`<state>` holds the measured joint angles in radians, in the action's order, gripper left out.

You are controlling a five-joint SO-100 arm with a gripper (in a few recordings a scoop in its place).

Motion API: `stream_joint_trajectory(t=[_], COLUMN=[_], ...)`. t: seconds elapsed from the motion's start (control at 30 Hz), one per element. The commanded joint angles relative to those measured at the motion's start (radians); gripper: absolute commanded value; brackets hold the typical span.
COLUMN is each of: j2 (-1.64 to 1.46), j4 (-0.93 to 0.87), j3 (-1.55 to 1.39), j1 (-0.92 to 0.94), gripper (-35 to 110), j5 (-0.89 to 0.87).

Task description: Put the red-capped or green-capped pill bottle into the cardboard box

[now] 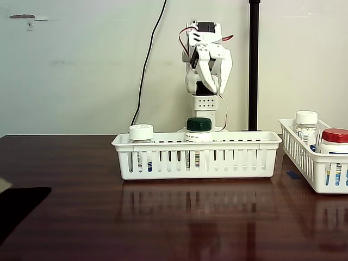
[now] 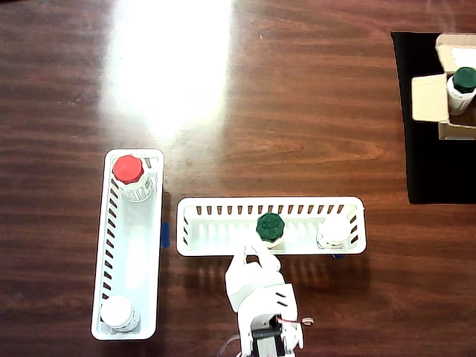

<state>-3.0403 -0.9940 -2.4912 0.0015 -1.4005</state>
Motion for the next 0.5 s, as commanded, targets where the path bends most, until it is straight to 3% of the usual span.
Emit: stream_joint_trajectory(t=[0.0, 0.13, 0.47], j2=[-0.189, -0.396, -0.396], j4=[-0.02, -0.057, 0.061], j3=[-0.101, -0.252, -0.459], j1=[0.031, 0.048, 0.014], gripper=[0, 0, 0], j5=[-0.037, -0.067, -0.005])
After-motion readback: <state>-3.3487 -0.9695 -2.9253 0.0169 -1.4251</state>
